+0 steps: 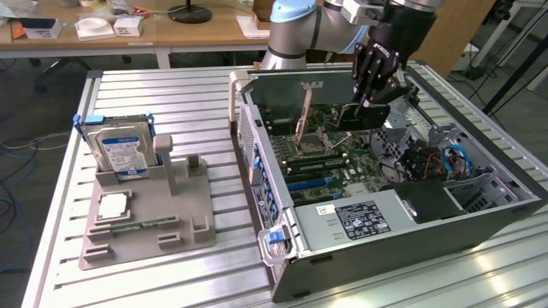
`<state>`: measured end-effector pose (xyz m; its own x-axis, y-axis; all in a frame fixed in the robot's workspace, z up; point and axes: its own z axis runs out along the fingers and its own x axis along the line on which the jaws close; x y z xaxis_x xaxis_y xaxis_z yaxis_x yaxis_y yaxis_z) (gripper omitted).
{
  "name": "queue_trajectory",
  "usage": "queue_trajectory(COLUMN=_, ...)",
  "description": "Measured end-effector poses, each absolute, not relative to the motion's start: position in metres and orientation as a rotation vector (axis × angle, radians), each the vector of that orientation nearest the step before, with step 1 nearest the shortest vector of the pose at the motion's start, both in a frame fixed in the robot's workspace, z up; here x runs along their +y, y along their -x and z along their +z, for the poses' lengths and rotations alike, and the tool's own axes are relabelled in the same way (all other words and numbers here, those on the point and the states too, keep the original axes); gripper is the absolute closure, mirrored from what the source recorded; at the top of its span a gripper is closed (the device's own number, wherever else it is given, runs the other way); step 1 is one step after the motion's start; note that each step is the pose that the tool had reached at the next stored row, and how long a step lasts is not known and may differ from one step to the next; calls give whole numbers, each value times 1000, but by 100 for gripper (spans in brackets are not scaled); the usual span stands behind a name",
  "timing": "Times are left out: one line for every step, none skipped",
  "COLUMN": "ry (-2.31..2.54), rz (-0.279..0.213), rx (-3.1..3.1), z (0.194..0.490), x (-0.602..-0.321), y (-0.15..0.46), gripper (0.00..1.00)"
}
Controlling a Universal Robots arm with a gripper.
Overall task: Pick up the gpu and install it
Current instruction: 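Insert the gpu into the slot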
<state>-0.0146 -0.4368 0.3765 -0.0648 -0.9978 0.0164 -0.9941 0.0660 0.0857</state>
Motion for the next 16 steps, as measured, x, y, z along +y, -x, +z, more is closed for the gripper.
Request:
queue_trajectory(ry=-2098, rz=-79, rx=-2241, z=376, x=-437, y=15, gripper=74)
queue_trajectory(ry=-2098, rz=-79, rx=-2241, z=376, x=-437, y=15, gripper=74)
queue_trajectory(ry=-2098, rz=-79, rx=-2241, z=376, x=-437, y=15, gripper=74)
queue_trajectory(ry=-2098, rz=-79, rx=-2241, z=376, x=-437, y=15, gripper=74)
queue_trajectory(ry=-2098, rz=-79, rx=-2241, z=376, x=-437, y=15, gripper=74)
queue_trajectory(ry=-2098, rz=-79, rx=-2241, z=376, x=-437, y=15, gripper=74)
queue_trajectory(ry=-2098, rz=-79, rx=-2241, z=376, x=-437, y=16, gripper=74)
queue_trajectory(ry=-2099, rz=-79, rx=-2241, z=376, x=-437, y=16, gripper=74)
queue_trajectory(ry=-2099, rz=-79, rx=-2241, z=375, x=-437, y=18, gripper=74)
queue_trajectory(ry=-2099, rz=-79, rx=-2241, z=373, x=-437, y=21, gripper=74)
queue_trajectory(ry=-2099, rz=-79, rx=-2241, z=372, x=-437, y=25, gripper=74)
queue_trajectory(ry=-2098, rz=-79, rx=-2241, z=370, x=-437, y=28, gripper=74)
queue_trajectory(ry=-2098, rz=-79, rx=-2241, z=368, x=-437, y=32, gripper=74)
queue_trajectory(ry=-2099, rz=-79, rx=-2241, z=366, x=-437, y=34, gripper=74)
queue_trajectory(ry=-2099, rz=-79, rx=-2241, z=364, x=-437, y=35, gripper=74)
queue_trajectory(ry=-2098, rz=-79, rx=-2241, z=363, x=-439, y=36, gripper=74)
